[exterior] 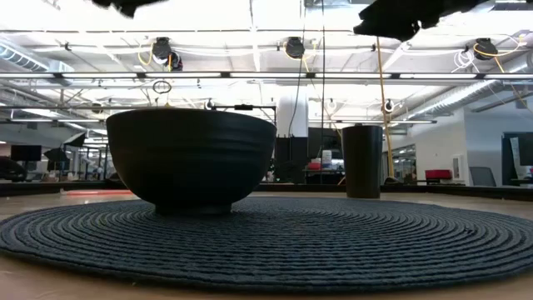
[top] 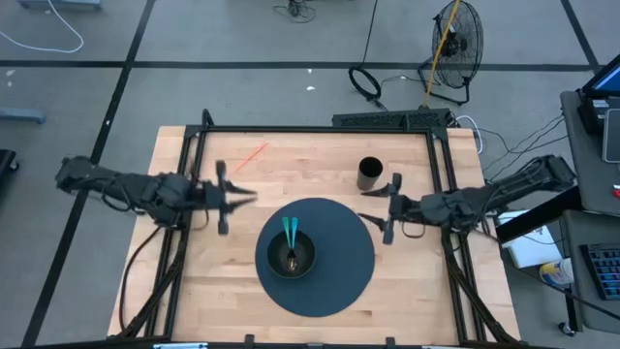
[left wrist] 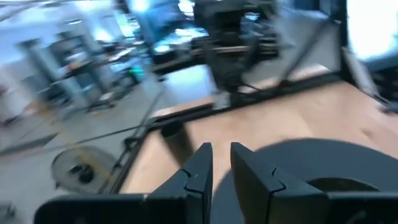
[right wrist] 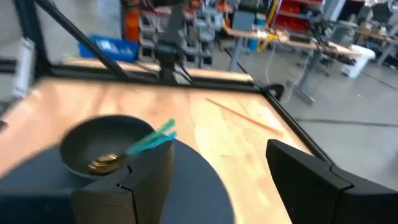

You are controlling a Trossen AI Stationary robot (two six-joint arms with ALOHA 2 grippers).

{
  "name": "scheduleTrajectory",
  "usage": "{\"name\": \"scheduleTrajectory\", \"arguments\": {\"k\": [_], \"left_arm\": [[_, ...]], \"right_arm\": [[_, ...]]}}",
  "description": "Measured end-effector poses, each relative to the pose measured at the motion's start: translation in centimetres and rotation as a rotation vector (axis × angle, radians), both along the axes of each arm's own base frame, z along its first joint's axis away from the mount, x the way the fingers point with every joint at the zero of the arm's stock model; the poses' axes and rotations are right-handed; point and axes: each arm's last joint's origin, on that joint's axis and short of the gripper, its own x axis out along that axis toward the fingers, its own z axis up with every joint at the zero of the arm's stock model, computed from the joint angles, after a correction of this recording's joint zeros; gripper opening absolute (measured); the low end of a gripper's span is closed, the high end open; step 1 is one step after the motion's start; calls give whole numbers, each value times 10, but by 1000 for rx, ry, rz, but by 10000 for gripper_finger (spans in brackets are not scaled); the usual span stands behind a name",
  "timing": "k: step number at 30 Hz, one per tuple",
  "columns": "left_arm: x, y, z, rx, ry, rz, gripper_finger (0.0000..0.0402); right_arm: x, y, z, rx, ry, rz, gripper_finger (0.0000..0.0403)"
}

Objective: Pick & Place Utensil
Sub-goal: Put the black cup on the blue mat to the right of the black bowl

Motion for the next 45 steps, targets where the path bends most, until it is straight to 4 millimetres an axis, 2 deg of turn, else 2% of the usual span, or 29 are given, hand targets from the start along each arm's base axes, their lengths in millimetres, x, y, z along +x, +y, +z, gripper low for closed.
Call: {"name": "scheduleTrajectory", "arguments": {"k": [5,11,17,26,33,38,45], "left_arm": [[-24,24,-34,-151,-91,134,62],[-35,30,-63,-247,-148,175,62],[-37,30,-64,-244,-163,176,62],[-36,30,-66,-272,-147,186,62],[-37,30,-67,-268,-134,188,62],[-37,30,-71,-269,-103,193,62],[-37,30,-74,-281,-74,202,62]], "right_arm": [[2,-28,10,23,153,-138,251],[-2,-65,7,134,305,-181,251],[-3,-98,1,189,464,-185,251],[-2,-155,30,329,496,-402,251],[16,-191,18,458,733,-455,251],[24,-205,10,495,774,-436,251],[26,-210,4,537,784,-421,251]]}}
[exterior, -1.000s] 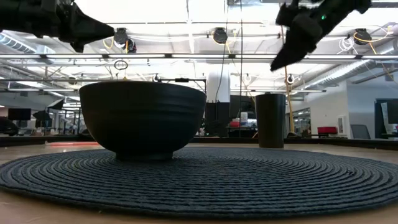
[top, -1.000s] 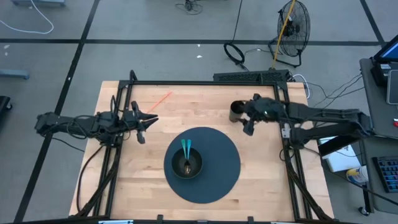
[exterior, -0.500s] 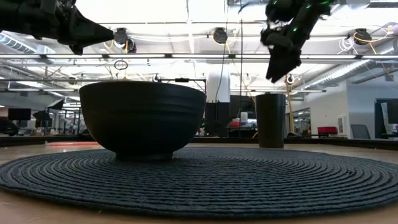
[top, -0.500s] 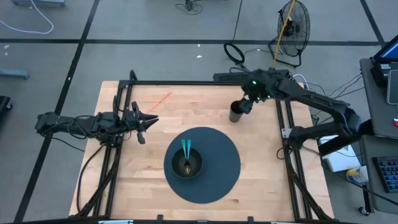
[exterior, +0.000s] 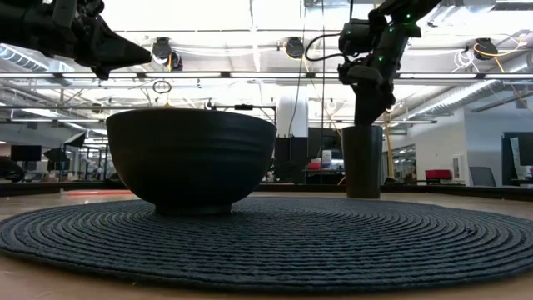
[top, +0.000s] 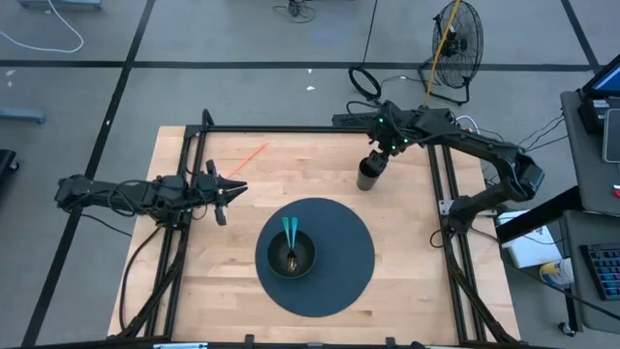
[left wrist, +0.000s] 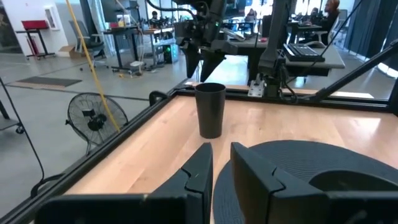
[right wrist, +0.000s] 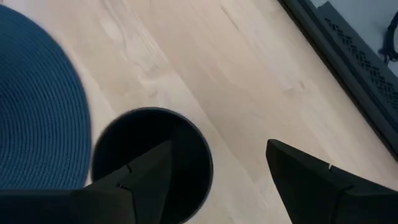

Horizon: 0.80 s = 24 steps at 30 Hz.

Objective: Pick & Place Utensil
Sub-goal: Put the black cup on the blue mat to the right of the black bowl

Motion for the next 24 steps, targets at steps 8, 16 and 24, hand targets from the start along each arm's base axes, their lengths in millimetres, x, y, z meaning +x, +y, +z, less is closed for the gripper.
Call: {"name": "scheduleTrajectory", "arguments": {"k": [8,16,24], "left_arm": [[0,0,0,-19,-8,3,63],[0,0,0,-25,-9,3,62],[0,0,0,-25,-9,3,63]], "right_arm": [[2,0,-7,51,28,9,227],[0,1,-12,72,40,-14,173],[-5,5,-33,111,79,-38,160]]}}
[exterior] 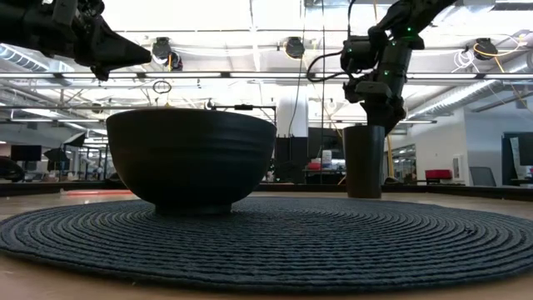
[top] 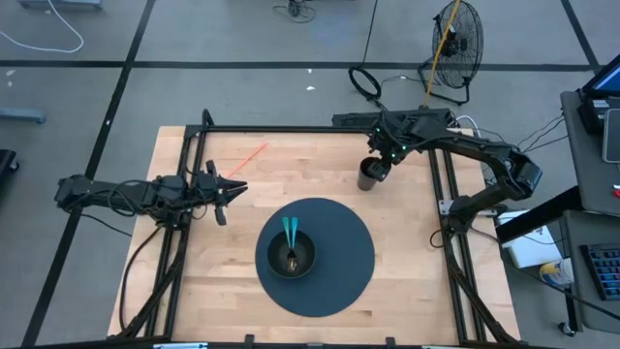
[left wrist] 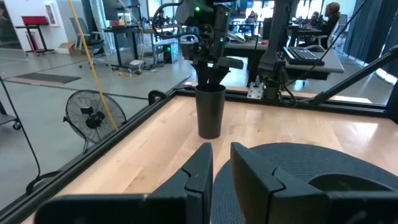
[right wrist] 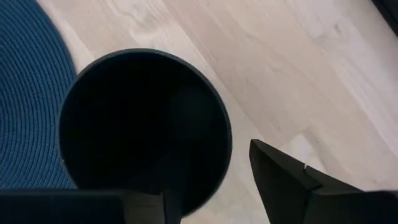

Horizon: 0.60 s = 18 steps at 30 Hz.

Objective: Pick & Place Utensil
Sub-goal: Put the black cup on the blue mat to the right of the black bowl

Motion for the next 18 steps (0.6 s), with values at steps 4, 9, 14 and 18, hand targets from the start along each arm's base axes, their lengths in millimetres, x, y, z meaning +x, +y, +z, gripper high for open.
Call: {"name": "scheduleTrajectory", "arguments": {"k": [4,9,14,18], "left_arm": [[0,0,0,0,0,0,62],[0,0,0,0,1,0,62],[0,0,-1,1,7,0,62],[0,0,-1,6,9,0,62]], "right_arm": [[1,-1,0,-8,-10,0,156],[2,-2,1,-21,-27,1,143],[2,-2,1,-21,-28,1,133],[0,-1,7,-43,-56,0,132]]}}
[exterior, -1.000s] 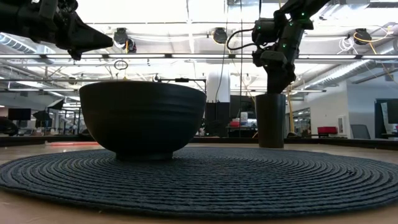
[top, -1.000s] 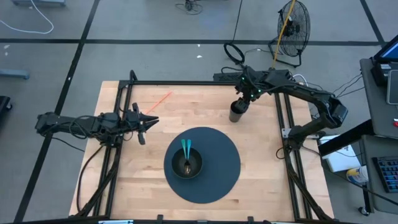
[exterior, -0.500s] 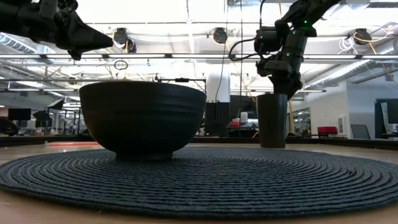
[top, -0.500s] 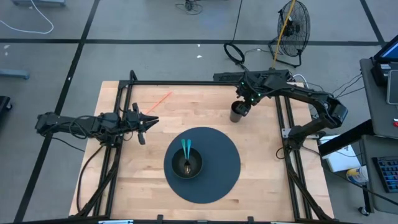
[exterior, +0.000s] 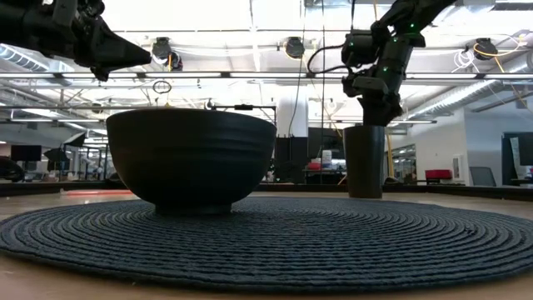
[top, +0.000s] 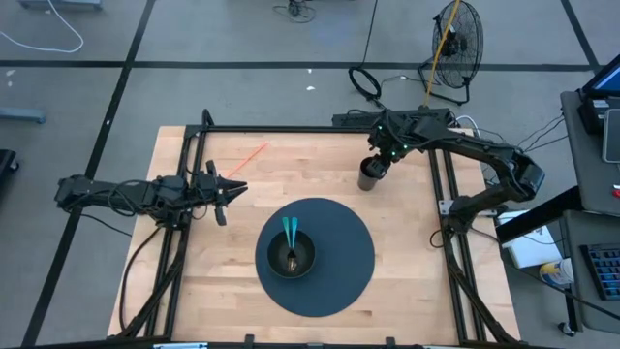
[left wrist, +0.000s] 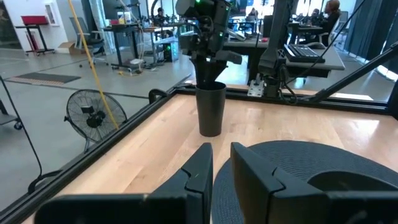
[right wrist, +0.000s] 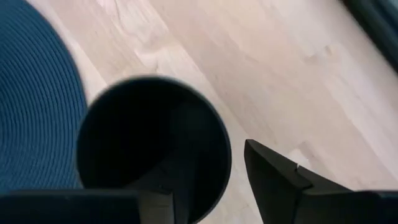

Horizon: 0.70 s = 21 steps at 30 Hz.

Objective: Pick & Place Utensil
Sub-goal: Put the black cup on the blue mat to the right of the black bowl

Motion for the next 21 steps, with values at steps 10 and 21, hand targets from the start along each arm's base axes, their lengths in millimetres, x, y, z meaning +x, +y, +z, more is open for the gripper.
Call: {"name": "scheduleTrajectory", "arguments": {"k": [10,21], "left_arm": [[0,1,-1,4,6,25,62],[0,1,-1,-2,5,25,62]], "right_arm": [[-3,2,10,-31,-44,-1,132],[-3,3,10,-24,-48,-16,132]]}}
